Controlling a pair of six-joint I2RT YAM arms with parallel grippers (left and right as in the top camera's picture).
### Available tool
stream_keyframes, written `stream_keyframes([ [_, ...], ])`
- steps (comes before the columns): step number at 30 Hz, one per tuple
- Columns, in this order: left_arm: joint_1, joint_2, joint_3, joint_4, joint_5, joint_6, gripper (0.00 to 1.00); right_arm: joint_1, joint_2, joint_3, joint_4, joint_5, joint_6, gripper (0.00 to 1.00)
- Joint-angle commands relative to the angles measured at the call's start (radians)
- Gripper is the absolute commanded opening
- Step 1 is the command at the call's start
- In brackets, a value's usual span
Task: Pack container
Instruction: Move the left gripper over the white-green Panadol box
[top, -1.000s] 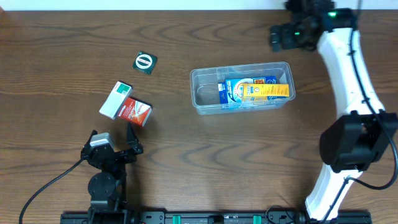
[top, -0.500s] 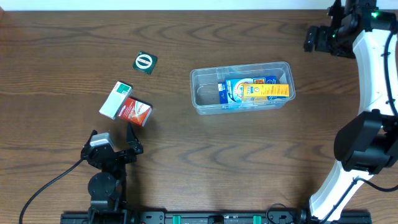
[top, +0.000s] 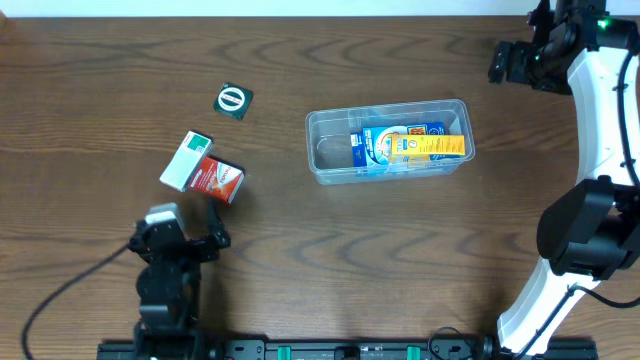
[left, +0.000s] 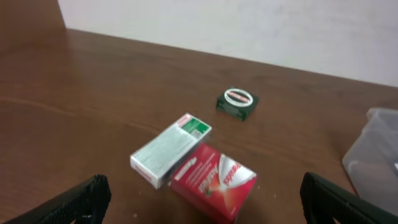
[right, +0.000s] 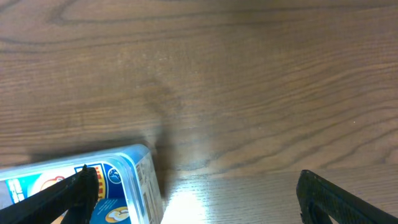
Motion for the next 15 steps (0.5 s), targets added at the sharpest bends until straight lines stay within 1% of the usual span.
stream_keyframes([
  [1, 0.034, 0.156, 0.17, -0.045, 0.006, -0.006, 0.98, 0.003, -0.001, 0.014, -0.002, -0.001, 0.013, 0.99],
  [4, 0.072, 0.362, 0.337, -0.141, 0.008, -0.008, 0.98, 0.003, -0.001, 0.014, -0.002, -0.001, 0.013, 0.99],
  [7, 0.113, 0.554, 0.494, -0.249, 0.016, -0.038, 0.98, 0.003, -0.001, 0.014, -0.002, -0.001, 0.013, 0.99],
  [11, 0.171, 0.815, 0.692, -0.403, 0.106, -0.037, 0.98, 0.003, -0.001, 0.014, -0.002, -0.001, 0.013, 0.99],
  [15, 0.187, 0.99, 0.781, -0.447, 0.216, -0.037, 0.98, 0.003, -0.001, 0.014, -0.002, -0.001, 0.013, 0.99],
])
